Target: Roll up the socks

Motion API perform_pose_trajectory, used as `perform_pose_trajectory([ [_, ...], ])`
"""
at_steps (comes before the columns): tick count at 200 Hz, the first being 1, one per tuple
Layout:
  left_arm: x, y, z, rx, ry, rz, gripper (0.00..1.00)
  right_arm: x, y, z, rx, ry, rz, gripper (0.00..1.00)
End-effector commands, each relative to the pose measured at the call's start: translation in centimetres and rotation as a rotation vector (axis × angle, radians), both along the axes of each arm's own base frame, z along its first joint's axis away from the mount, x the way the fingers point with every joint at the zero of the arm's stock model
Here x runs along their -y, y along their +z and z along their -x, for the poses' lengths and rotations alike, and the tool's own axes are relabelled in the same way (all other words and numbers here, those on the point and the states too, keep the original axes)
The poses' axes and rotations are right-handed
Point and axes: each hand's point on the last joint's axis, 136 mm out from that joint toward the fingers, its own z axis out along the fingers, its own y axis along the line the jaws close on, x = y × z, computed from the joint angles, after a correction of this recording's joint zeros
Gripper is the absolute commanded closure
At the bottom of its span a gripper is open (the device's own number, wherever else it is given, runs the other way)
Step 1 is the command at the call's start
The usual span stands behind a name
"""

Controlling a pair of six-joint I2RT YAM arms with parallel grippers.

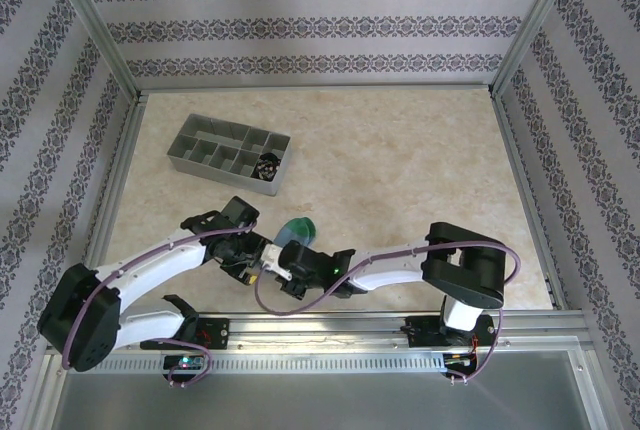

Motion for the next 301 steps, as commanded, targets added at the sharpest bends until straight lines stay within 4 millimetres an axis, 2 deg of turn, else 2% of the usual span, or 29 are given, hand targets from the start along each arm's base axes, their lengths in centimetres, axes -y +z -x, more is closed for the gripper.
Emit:
perform_pose_trajectory([
  [1,-0.1,0.6,-1.1,0.089,-0.021,0.012,0.31,7.8,-7.6,4.7,-0.349,-0.049,0.247,1.0],
  [29,0.2,1.2,-1.6,0.144,-0.049,0.037,0.32,8.9,-8.1,5.0,-0.457,-0.1,0.208,1.0],
  [50,0.7,1.4,-1.6,0.174,-0.063,0.074,0.36,9.7,-8.7,5.0,-0.517,-0.144,0.211,1.0],
  [95,0.8,0.9,-0.5,0.162,-0.099,0.094,0.46,10.9,-9.7,4.5,-0.591,-0.226,0.238,1.0],
  [135,0.6,1.2,-0.4,0.187,-0.099,0.091,0.44,11.8,-10.2,4.1,-0.636,-0.287,0.278,1.0],
  [165,1.9,1.4,-1.1,0.227,-0.113,0.135,0.44,12.1,-10.4,4.0,-0.674,-0.323,0.277,1.0],
  [227,1.9,0.4,-0.7,0.198,-0.132,0.101,0.47,12.4,-10.4,3.9,-0.806,-0.373,0.215,1.0],
  [301,4.0,-0.9,-2.6,0.226,-0.163,0.133,0.47,12.4,-10.7,3.7,-0.958,-0.42,0.167,1.0],
])
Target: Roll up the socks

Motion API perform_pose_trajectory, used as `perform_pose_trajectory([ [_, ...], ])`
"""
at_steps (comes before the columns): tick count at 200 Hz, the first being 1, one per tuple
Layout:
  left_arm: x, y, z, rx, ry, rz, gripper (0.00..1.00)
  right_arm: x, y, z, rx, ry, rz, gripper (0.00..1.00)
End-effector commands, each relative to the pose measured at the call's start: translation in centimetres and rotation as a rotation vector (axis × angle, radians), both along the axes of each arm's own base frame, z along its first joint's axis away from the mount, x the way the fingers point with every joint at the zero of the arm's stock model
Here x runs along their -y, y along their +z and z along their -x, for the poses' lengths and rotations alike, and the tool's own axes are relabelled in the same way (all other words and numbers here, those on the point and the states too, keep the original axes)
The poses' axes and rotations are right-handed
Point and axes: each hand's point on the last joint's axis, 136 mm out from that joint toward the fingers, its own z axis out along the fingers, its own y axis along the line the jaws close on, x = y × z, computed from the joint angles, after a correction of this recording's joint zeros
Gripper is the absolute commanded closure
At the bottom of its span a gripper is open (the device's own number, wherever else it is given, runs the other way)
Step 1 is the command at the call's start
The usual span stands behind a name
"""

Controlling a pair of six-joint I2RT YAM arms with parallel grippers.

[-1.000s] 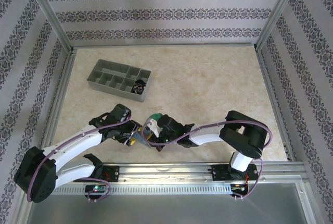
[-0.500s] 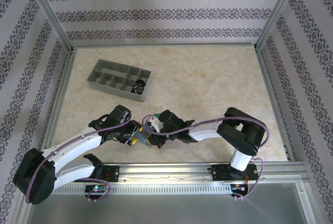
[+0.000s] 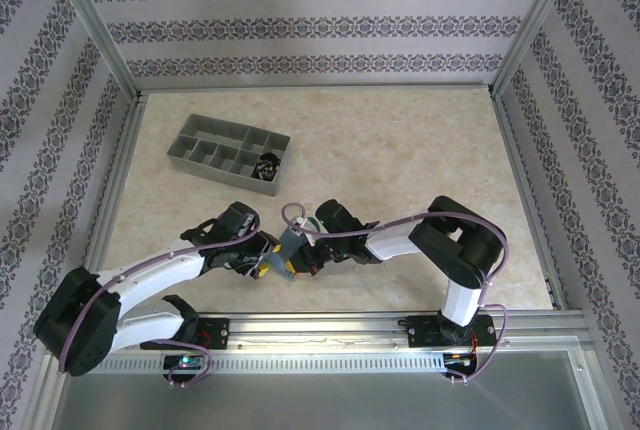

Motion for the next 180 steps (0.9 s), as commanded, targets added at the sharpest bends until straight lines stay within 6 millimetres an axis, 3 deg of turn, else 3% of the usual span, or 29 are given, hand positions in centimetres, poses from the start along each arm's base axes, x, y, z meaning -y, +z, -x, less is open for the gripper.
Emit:
perform_pose_trajectory([
  [1,1.3,-0.2,-1.0,0.049,-0.041,0.023,0.47,9.8,-10.3,5.6,-0.326,-0.093,0.492,1.0],
  [20,1.8,-0.8,-1.3,0.046,-0.058,0.017,0.48,10.1,-10.6,5.7,-0.362,-0.104,0.496,1.0],
  [35,1.8,-1.7,-1.1,0.022,-0.072,-0.005,0.55,10.4,-10.9,5.6,-0.374,-0.11,0.507,1.0],
  [63,0.1,-3.6,1.7,-0.126,-0.074,-0.084,0.93,10.9,-11.0,4.6,-0.337,-0.113,0.541,1.0],
  [72,-0.7,-3.9,3.0,-0.19,-0.076,-0.12,1.0,10.6,-10.9,4.0,-0.303,-0.094,0.545,1.0],
  [100,-3.1,-4.1,7.0,-0.381,-0.028,-0.196,1.0,8.4,-9.1,1.3,-0.154,0.016,0.538,1.0],
  [117,-3.2,-3.9,7.5,-0.424,0.019,-0.203,1.0,6.7,-6.8,-0.2,0.029,0.099,0.489,1.0],
  [136,-3.4,-3.7,7.6,-0.487,0.058,-0.241,1.0,4.6,-1.9,-1.3,0.324,0.126,0.346,0.75],
  [155,-3.4,-4.0,7.5,-0.545,0.091,-0.287,1.0,3.5,3.3,-1.0,0.672,0.109,0.225,0.49],
  [180,-3.2,-4.1,6.9,-0.581,0.116,-0.323,1.0,3.5,5.0,-0.3,0.895,0.087,0.302,0.41],
])
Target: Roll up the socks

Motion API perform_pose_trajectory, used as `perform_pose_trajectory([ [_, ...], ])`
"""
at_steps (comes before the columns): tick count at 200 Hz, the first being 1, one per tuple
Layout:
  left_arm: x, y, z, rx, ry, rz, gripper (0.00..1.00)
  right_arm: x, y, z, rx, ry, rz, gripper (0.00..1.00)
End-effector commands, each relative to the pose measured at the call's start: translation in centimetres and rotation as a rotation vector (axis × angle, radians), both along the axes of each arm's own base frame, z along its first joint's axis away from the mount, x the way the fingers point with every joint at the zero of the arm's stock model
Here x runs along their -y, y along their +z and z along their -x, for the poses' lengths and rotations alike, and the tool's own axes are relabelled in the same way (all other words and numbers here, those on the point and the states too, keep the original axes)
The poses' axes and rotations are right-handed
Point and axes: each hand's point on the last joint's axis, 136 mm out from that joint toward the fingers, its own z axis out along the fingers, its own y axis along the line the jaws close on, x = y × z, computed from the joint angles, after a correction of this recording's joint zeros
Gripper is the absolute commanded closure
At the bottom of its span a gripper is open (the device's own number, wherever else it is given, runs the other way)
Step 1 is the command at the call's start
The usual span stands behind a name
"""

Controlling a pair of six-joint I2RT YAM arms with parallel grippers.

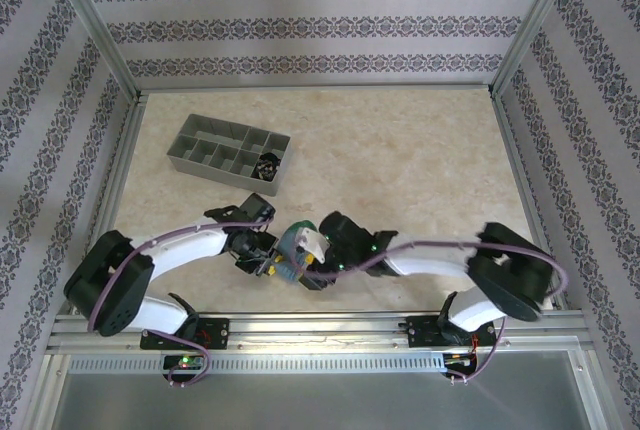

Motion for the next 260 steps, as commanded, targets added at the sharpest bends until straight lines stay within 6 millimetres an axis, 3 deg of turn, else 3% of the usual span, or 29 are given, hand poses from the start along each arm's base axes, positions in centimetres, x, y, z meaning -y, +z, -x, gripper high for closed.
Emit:
perform_pose_trajectory([
  [1,-3.9,-2.4,5.2,-0.264,0.04,-0.223,1.0,0.5,1.4,-2.7,0.36,-0.071,0.087,0.41],
  [23,-3.9,-2.2,4.9,-0.279,0.035,-0.248,1.0,-0.7,1.0,-1.1,0.513,-0.022,0.172,0.4],
  [53,-3.9,-2.3,4.9,-0.294,0.024,-0.253,1.0,-2.7,0.8,-1.3,0.715,0.007,0.298,0.4],
  [96,-3.9,-2.3,4.6,-0.288,0.021,-0.242,1.0,-4.1,-0.6,-1.8,0.762,0.038,0.385,0.44],
  [122,-3.7,-2.3,4.3,-0.278,0.019,-0.23,1.0,-3.1,-3.4,-1.7,0.687,0.032,0.469,0.6],
  [157,-3.5,-1.8,3.5,-0.229,0.012,-0.199,1.0,-0.3,-6.8,-1.6,0.513,-0.031,0.57,0.92],
  [167,-3.4,-1.5,2.9,-0.187,0.015,-0.182,0.88,0.6,-7.5,-1.3,0.437,-0.047,0.577,1.0],
  [185,-3.2,-0.4,1.5,-0.093,0.035,-0.142,0.6,1.8,-8.7,-0.1,0.306,-0.048,0.561,1.0],
  [214,-3.3,1.6,-1.3,0.091,0.061,-0.08,0.3,2.5,-10.1,2.5,0.033,-0.024,0.475,1.0],
  [233,-3.9,2.9,-2.5,0.187,0.037,-0.081,0.24,3.2,-10.8,3.4,-0.123,-0.028,0.434,1.0],
  [260,-4.4,4.1,-3.3,0.288,0.016,-0.078,0.23,3.9,-11.2,3.7,-0.274,-0.055,0.402,1.0],
])
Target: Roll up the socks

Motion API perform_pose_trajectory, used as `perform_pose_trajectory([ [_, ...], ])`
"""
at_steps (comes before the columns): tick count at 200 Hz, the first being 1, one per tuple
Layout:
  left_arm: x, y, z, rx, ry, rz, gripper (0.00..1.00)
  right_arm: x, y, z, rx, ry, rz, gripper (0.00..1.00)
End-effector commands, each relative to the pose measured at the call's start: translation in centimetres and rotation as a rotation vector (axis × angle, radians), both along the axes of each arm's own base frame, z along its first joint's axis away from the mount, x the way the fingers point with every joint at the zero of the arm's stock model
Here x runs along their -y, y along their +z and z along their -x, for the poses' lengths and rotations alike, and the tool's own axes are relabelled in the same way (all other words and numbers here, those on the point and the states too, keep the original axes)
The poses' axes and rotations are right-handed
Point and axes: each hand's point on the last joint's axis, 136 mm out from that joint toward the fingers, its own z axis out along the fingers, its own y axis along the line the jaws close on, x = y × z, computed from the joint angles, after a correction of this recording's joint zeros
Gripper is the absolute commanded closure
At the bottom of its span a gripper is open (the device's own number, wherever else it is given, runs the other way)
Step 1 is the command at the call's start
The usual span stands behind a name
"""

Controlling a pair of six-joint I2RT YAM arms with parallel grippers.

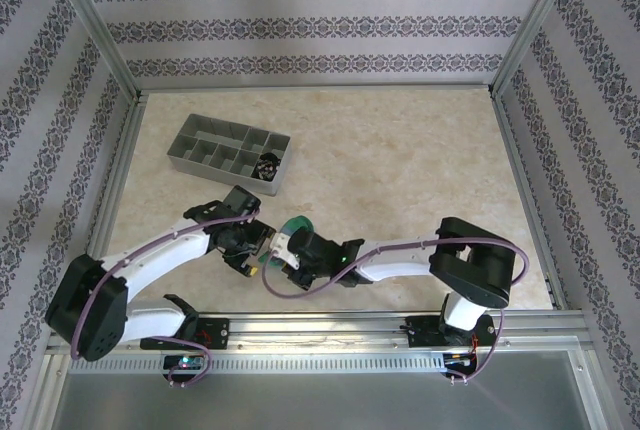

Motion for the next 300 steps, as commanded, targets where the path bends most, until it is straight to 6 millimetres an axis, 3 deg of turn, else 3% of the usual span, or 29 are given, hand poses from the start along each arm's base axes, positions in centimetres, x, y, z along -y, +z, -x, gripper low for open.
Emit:
perform_pose_trajectory([
  [1,-1.2,0.7,-1.0,0.105,-0.028,-0.044,0.23,8.0,-8.2,5.9,-0.407,-0.013,0.277,1.0],
  [89,1.8,0.8,-0.4,0.206,-0.084,0.116,0.38,9.1,-8.5,4.0,-0.679,-0.189,0.205,1.0],
  [131,3.3,-0.1,-0.7,0.204,-0.075,0.145,0.37,9.6,-9.0,3.4,-0.777,-0.264,0.188,1.0],
  [168,3.3,-1.5,-0.4,0.169,-0.063,0.127,0.38,9.9,-9.4,2.8,-0.832,-0.315,0.179,1.0],
  [205,3.8,-3.4,-1.4,0.162,-0.065,0.1,0.41,9.9,-9.7,2.3,-0.871,-0.336,0.173,1.0],
  [225,4.0,-4.9,-1.1,0.109,-0.069,0.084,0.5,9.9,-9.9,1.8,-0.871,-0.341,0.176,1.0],
  [245,3.2,-6.5,1.0,-0.018,-0.091,0.036,0.62,9.8,-9.6,0.9,-0.838,-0.332,0.174,1.0],
  [264,1.8,-7.2,3.7,-0.161,-0.113,-0.034,0.82,9.1,-8.8,-0.1,-0.778,-0.283,0.161,1.0],
  [281,0.6,-7.3,5.8,-0.257,-0.085,-0.072,1.0,8.0,-6.8,-1.5,-0.668,-0.218,0.114,0.98],
  [300,-0.5,-6.7,7.0,-0.311,-0.041,-0.114,1.0,6.8,-2.7,-2.9,-0.437,-0.145,0.025,0.78],
])
